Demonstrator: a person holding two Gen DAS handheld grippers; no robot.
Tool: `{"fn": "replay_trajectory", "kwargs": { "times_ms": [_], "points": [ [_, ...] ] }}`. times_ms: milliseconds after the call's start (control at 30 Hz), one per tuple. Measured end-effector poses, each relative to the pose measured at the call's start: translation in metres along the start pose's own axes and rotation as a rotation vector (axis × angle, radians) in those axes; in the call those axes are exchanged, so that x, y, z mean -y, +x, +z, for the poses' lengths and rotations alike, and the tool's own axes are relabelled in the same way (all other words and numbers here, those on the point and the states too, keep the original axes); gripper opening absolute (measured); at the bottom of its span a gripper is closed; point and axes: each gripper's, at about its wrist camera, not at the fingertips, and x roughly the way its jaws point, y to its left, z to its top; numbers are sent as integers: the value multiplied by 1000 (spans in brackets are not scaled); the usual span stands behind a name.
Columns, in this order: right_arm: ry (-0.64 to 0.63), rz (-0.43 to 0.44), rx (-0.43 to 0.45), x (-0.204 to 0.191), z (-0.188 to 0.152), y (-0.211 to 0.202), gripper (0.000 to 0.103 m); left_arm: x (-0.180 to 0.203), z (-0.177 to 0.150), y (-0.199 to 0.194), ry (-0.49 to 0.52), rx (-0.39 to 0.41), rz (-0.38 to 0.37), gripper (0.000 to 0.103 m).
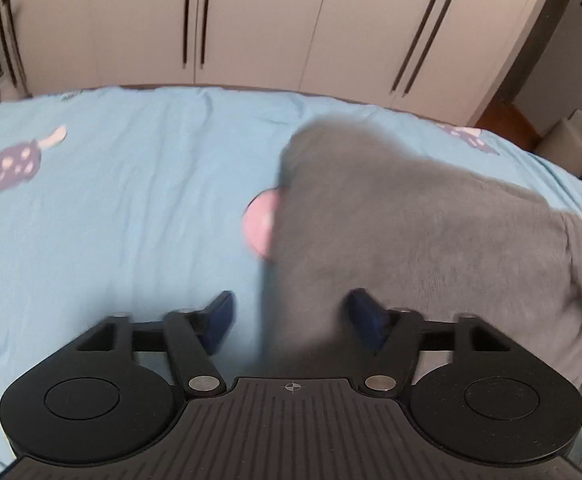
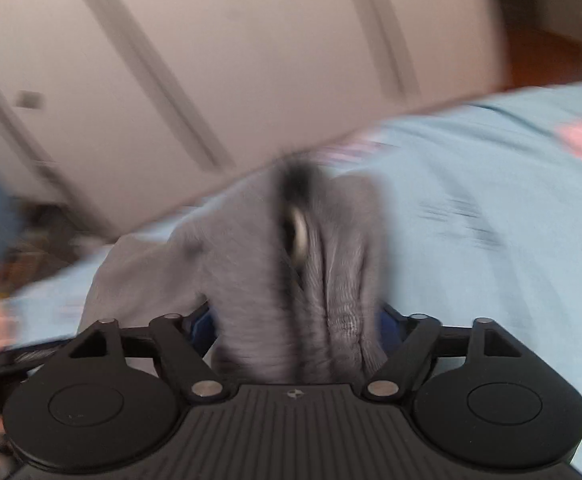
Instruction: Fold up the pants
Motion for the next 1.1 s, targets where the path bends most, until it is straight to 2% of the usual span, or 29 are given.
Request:
{"fn": "replay_trajectory", "kwargs": {
  "times_ms": [33, 67, 133, 200, 267, 400, 500, 600, 633, 733, 800, 967, 1033, 1100],
  "points": [
    [6, -29, 46, 8, -4, -8, 83, -9, -9, -9, -31, 29, -9, 88],
    [24, -32, 100, 17, -9, -21, 91, -15, -18, -18, -64, 56, -10, 91],
    [76, -20, 190, 29, -22, -47, 98, -22, -34, -35, -120, 82, -33, 96],
    [60, 3, 204, 28, -34, -65, 98, -24, -49, -46, -175, 83, -102, 97],
    [16, -1, 189, 13, -44, -70, 98, -15, -56, -47, -182, 47, -130, 97],
    [-82, -80, 139, -21, -60, -54, 98, -1, -65, -31, -170, -58, -52, 98],
    [-149, -185, 62, -30, -70, -32, 98, -8, -69, -45, -164, -75, -2, 98],
    [-127, -254, 48, -34, -71, -43, 98, -16, -77, -70, -129, -38, 113, 97],
    [-132, -316, 59, -37, -72, -52, 98, -18, -81, -80, -108, -18, 140, 97],
    [-169, -401, 102, -40, -91, -80, 98, -18, -100, -105, -61, 6, 148, 98],
    [-179, -376, 76, -41, -112, -96, 98, -12, -115, -113, -57, -4, 155, 99],
    [-162, -244, -28, -48, -201, -134, 98, 10, -168, -114, -65, -88, 113, 99],
    [-98, -197, -71, -47, -231, -143, 98, 20, -190, -109, -32, -150, 111, 99],
    [-26, -166, -121, -44, -248, -148, 98, 32, -202, -108, -10, -199, 159, 99]
  ]
}}
